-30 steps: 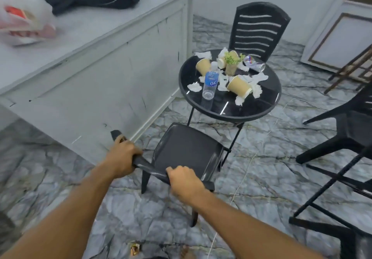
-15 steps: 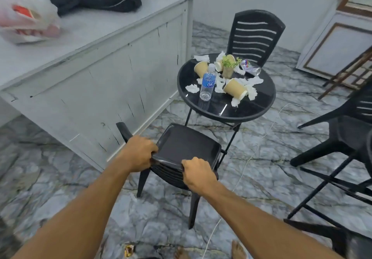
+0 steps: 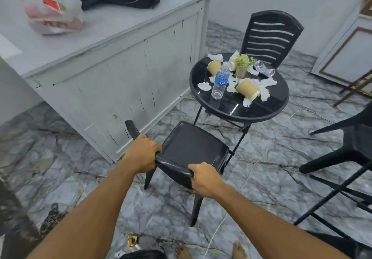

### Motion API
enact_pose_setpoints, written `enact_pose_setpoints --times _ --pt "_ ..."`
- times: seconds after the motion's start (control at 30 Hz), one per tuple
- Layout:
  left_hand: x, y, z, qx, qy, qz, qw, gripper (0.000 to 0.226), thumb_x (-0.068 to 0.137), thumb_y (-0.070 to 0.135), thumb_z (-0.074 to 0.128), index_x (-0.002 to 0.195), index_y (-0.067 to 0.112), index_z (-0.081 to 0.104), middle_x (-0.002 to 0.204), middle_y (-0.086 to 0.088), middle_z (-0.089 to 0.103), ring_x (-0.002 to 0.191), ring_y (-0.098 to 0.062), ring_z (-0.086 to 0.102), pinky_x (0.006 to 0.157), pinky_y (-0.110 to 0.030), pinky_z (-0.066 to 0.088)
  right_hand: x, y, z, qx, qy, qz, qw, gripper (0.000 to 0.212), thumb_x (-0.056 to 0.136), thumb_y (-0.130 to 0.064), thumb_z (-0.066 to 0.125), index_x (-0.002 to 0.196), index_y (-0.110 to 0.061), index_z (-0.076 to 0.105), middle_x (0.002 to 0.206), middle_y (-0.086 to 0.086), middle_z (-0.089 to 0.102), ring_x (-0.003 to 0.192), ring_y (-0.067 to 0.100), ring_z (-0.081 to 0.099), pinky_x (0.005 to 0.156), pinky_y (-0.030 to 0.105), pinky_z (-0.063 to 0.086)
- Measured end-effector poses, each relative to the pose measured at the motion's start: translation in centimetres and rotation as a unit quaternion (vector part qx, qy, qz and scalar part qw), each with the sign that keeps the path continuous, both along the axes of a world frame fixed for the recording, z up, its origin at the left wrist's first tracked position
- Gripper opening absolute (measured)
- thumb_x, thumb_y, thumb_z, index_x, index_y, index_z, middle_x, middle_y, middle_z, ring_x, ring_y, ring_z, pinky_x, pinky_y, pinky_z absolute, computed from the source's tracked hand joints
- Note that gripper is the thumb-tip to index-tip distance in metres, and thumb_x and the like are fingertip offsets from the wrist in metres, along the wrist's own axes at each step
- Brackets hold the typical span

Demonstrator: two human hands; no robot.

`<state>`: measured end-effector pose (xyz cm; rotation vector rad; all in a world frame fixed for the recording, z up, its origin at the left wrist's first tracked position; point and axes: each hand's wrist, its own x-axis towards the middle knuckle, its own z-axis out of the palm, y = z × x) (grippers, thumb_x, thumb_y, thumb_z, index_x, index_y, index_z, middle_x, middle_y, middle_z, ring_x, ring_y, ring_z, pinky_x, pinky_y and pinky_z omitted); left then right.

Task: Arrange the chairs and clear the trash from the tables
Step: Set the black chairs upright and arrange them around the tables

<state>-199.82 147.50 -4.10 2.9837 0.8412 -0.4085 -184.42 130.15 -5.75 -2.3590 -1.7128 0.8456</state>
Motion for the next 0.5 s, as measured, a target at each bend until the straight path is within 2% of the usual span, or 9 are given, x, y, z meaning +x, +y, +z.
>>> enact_pose_setpoints --times 0.07,0.13,0.2,0.27,0.3,0.37,0.5 --pt "-0.3 -0.7 0.4 -0.018 0.016 0.009 1.000 0.010 0.071 0.039 0.061 0.074 0.030 0.058 0.070 0.013 0.056 0.081 -0.014 0.058 0.091 -0.030 0.034 0.1 -0.8 -0.2 0.010 0.024 0.002 1.000 0.006 0.087 -0.020 0.055 0.085 -0.015 0.053 0.087 0.011 0.064 0.082 0.035 0.058 0.067 0.037 0.048" --pt "0.2 -1.7 1.4 -0.051 0.036 0.027 0.998 0.027 0.065 0.054 0.068 0.081 0.033 0.064 0.073 0.015 0.058 0.084 -0.013 0.057 0.097 -0.034 0.033 0.6 -1.6 -0.2 0.030 0.064 -0.011 0.997 0.011 0.087 -0.027 0.059 0.088 -0.016 0.058 0.085 0.007 0.066 0.082 0.029 0.060 0.070 0.039 0.050" --pt "2.0 -3.2 2.0 -0.140 0.041 0.047 0.988 0.052 0.058 0.065 0.077 0.102 0.037 0.069 0.091 0.016 0.066 0.093 -0.012 0.060 0.100 -0.039 0.038 2.0 -2.4 -0.2 0.031 0.100 -0.029 0.994 0.015 0.081 -0.031 0.065 0.089 -0.019 0.063 0.083 0.000 0.068 0.079 0.021 0.061 0.071 0.040 0.052" --pt "4.5 -5.3 2.1 -0.258 -0.009 0.068 0.964 0.077 0.054 0.070 0.080 0.122 0.035 0.065 0.116 0.015 0.067 0.109 -0.011 0.061 0.101 -0.039 0.046 3.8 -3.4 0.1 0.019 0.119 -0.027 0.992 0.029 0.073 -0.038 0.071 0.097 -0.023 0.067 0.091 -0.005 0.070 0.083 0.015 0.063 0.075 0.040 0.054" --pt "5.8 -6.3 2.1 -0.297 -0.040 0.083 0.950 0.083 0.054 0.073 0.078 0.125 0.035 0.064 0.122 0.014 0.066 0.113 -0.010 0.059 0.101 -0.038 0.048 4.9 -3.9 0.5 0.012 0.118 -0.019 0.993 0.037 0.070 -0.041 0.074 0.103 -0.025 0.068 0.097 -0.007 0.071 0.088 0.013 0.064 0.077 0.038 0.055" --pt "8.1 -8.0 1.7 -0.332 -0.099 0.130 0.929 0.080 0.056 0.074 0.075 0.125 0.034 0.065 0.123 0.012 0.065 0.114 -0.009 0.059 0.101 -0.037 0.048 7.1 -4.8 1.6 0.005 0.117 -0.015 0.993 0.049 0.066 -0.041 0.077 0.112 -0.029 0.067 0.107 -0.012 0.070 0.097 0.009 0.063 0.081 0.033 0.054" --pt "11.9 -11.3 0.2 -0.284 -0.189 0.212 0.916 0.052 0.078 0.049 0.076 0.125 0.028 0.065 0.126 0.006 0.065 0.119 -0.015 0.059 0.103 -0.039 0.047 11.3 -7.0 2.8 0.041 0.131 -0.096 0.986 0.047 0.076 -0.030 0.076 0.121 -0.027 0.065 0.124 -0.011 0.065 0.115 0.006 0.057 0.098 0.031 0.048"
